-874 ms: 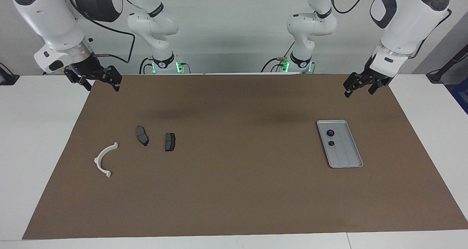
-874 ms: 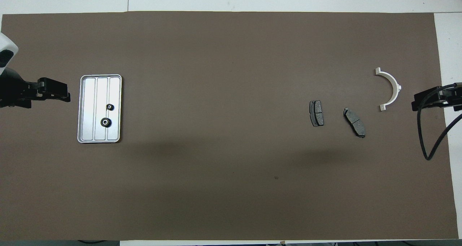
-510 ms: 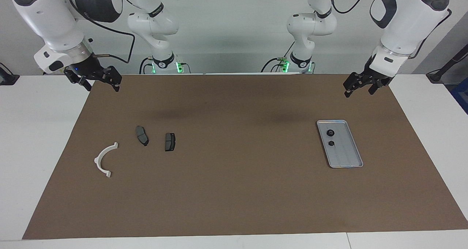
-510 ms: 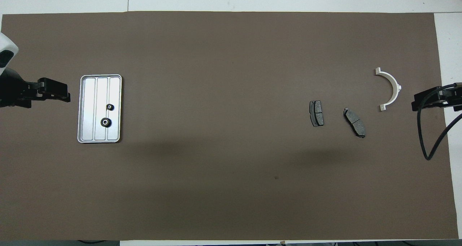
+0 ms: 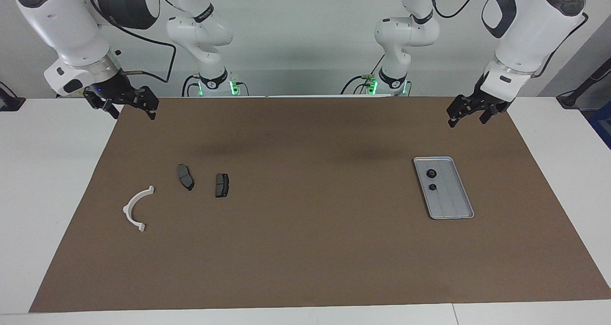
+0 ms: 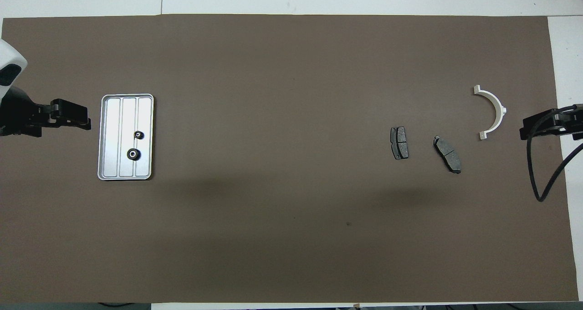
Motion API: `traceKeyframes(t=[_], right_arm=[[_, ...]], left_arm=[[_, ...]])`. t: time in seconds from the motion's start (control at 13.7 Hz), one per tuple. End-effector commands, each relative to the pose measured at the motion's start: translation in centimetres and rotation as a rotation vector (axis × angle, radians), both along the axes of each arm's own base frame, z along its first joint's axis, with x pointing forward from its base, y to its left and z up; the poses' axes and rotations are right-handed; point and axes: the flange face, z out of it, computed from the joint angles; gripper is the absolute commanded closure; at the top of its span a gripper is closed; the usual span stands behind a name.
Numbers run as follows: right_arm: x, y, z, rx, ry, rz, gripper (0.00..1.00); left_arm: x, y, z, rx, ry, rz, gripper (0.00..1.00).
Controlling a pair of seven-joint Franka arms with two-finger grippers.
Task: Place bearing gear from tray to pile
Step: 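Move the left gripper over the silver tray toward the black parts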
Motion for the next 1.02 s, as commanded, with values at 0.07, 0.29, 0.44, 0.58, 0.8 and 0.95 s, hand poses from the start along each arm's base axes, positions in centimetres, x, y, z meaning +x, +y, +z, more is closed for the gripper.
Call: traceKeyframes(t=[0.07,0.29,0.44,0.58,0.8,0.95], right_arm=[[0.0,-0.3,-0.3,-0.010,-0.015,0.015,0.00],[0.1,-0.4,-0.3,0.005,-0.026,0.012,0.00],[0.0,-1.2,-0.3,0.005,-0.031,-0.005,0.00],[0.0,-1.3,-0.3,0.005,-0.032,-0.008,0.00],[0.1,-1.2,-0.3,0.004,-0.037,-0.009,0.00],[0.3,-1.1,-0.6,0.004,-0.053,-0.013,0.00]], left_arm=[[-0.8,0.9,-0.9,0.017,0.013,0.011,0.00],[-1.4,0.9,-3.9,0.013,-0.025,0.013,0.00],[-1.6,1.0,-6.9,0.015,-0.021,0.013,0.00],[-1.4,1.2,-8.3,0.016,-0.006,0.016,0.00],[-1.3,1.3,-9.3,0.017,-0.003,0.009,0.00],[-1.8,1.3,-12.0,0.017,0.000,0.009,0.00]])
